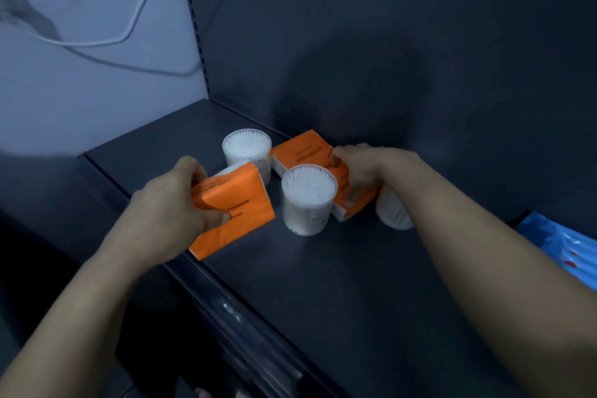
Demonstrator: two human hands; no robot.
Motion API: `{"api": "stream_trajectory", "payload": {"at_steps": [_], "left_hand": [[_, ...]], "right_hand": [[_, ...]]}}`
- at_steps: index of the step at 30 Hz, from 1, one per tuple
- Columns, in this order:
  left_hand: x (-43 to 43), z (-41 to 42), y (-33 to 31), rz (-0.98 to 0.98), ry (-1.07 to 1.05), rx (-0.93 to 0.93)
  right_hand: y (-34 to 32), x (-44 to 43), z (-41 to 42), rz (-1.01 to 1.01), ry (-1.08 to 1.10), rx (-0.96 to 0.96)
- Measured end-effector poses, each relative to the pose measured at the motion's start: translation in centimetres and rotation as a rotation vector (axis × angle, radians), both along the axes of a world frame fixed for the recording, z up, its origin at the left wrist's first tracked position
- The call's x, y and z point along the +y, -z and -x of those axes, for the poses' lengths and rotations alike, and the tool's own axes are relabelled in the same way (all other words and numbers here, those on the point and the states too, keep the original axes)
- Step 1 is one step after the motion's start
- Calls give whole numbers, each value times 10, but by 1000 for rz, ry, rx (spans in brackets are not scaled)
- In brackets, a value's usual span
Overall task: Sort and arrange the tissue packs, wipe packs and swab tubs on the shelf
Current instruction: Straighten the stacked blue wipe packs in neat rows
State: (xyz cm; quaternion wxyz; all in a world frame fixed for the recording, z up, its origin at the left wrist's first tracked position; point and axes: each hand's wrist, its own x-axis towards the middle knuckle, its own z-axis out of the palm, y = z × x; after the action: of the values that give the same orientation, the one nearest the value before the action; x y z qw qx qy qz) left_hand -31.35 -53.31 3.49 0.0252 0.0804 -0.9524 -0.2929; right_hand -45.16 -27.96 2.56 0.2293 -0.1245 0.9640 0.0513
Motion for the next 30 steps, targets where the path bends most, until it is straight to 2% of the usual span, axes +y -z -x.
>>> {"api": "stream_trajectory", "payload": {"at_steps": [7, 10, 13, 19, 24, 30], "left_hand": [[12, -33, -2, -33, 39, 5], [20, -39, -1, -36, 68, -10], [27, -44, -2, -42, 78, -16], [47, -53, -11, -71, 108, 27], [79, -60, -27, -145, 178, 97], [126, -84, -40, -251, 211, 201]], "right_hand": [[3, 4, -8, -119, 99, -7], [4, 10, -15, -46, 96, 2], [1, 17, -21, 128, 118, 12], [-24, 31, -42, 270, 34, 262], [-77, 56, -85, 453, 18, 451], [-124, 114, -151, 484, 47, 615]]}}
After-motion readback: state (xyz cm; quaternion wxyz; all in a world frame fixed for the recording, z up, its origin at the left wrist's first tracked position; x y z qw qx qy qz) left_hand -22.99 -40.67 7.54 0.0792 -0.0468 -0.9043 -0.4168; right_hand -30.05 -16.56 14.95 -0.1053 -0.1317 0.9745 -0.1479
